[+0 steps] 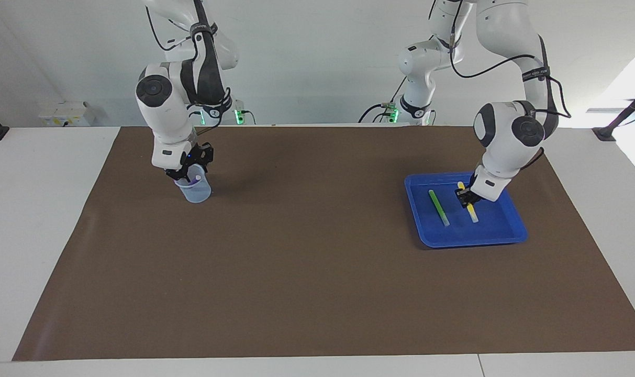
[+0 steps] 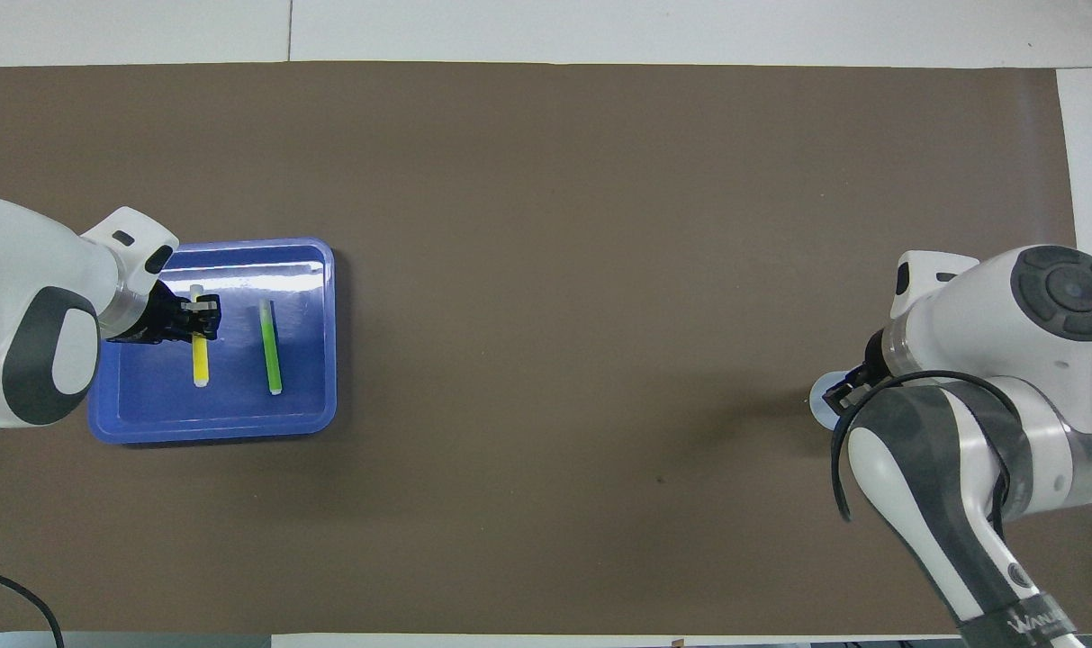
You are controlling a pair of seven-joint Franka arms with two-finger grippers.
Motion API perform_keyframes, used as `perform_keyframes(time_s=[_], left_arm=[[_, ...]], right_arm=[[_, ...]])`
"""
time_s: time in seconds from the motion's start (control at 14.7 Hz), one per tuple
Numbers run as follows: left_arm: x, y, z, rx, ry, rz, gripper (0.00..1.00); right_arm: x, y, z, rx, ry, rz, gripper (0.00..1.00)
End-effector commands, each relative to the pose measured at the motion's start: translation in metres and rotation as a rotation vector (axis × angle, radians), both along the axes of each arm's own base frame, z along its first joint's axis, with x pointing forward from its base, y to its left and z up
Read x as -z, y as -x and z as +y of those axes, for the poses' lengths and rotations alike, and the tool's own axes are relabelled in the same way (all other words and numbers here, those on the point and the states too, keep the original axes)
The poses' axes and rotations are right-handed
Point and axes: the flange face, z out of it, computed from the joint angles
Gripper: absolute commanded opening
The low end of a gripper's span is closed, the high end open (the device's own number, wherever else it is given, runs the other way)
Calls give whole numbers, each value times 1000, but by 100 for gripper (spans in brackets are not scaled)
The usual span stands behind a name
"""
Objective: Right arm passes pens to left for tray arrangement
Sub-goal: 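Lower the yellow pen into the blue tray and open the left gripper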
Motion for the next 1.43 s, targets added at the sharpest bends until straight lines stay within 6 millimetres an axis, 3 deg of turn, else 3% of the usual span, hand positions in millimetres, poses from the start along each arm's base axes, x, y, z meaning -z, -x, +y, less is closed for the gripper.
perform_keyframes(time_s=[0.0, 0.14, 0.55, 0.89, 0.95, 1.02, 1.23, 1.36], left_arm=[[17, 6, 14, 36, -12, -20, 0], [25, 5, 14, 27, -6, -18, 0], [25, 6, 3, -41, -9, -20, 0], [26, 7, 5, -42, -8, -19, 0], [27, 7, 5, -43, -7, -22, 16], [27, 7, 5, -45, -7, -23, 99], [27, 7, 6, -46, -7, -23, 100], [27, 7, 7, -49, -7, -23, 100]], right_arm=[[8, 5, -2, -37, 25, -14, 50], [9, 6, -2, -37, 25, -14, 48], [14, 9, -3, -39, 25, -19, 41], [14, 10, -3, -38, 26, -19, 36], [14, 10, -3, -38, 26, -19, 31], [13, 10, -3, -38, 26, -20, 27], [14, 10, -3, -37, 26, -16, 4], [13, 10, -3, -34, 26, -10, 0]])
